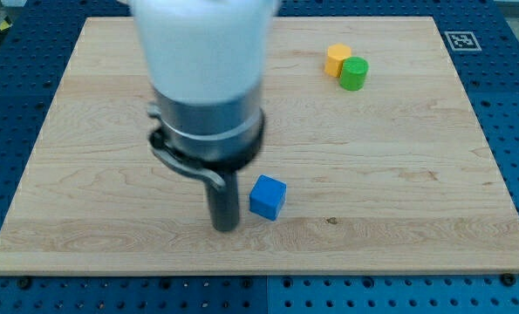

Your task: Move the blue cube horizontally to the green star

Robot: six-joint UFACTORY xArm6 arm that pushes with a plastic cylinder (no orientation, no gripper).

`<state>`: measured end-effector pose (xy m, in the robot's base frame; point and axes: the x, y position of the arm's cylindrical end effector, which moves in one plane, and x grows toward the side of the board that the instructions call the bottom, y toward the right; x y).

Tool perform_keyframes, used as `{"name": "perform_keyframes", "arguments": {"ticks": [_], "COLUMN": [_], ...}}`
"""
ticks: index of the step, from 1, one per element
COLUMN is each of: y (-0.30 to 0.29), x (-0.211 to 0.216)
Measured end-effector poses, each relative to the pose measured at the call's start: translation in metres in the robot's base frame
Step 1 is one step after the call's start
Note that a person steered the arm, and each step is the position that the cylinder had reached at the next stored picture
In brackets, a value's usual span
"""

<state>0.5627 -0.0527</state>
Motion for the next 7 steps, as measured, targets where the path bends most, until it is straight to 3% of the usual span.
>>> {"name": "perform_keyframes", "arguments": {"ticks": [1, 3, 5, 7], "y": [0.001, 0.085, 0.096, 0.127], "x": [-0.011, -0.009, 0.021, 0.023]}}
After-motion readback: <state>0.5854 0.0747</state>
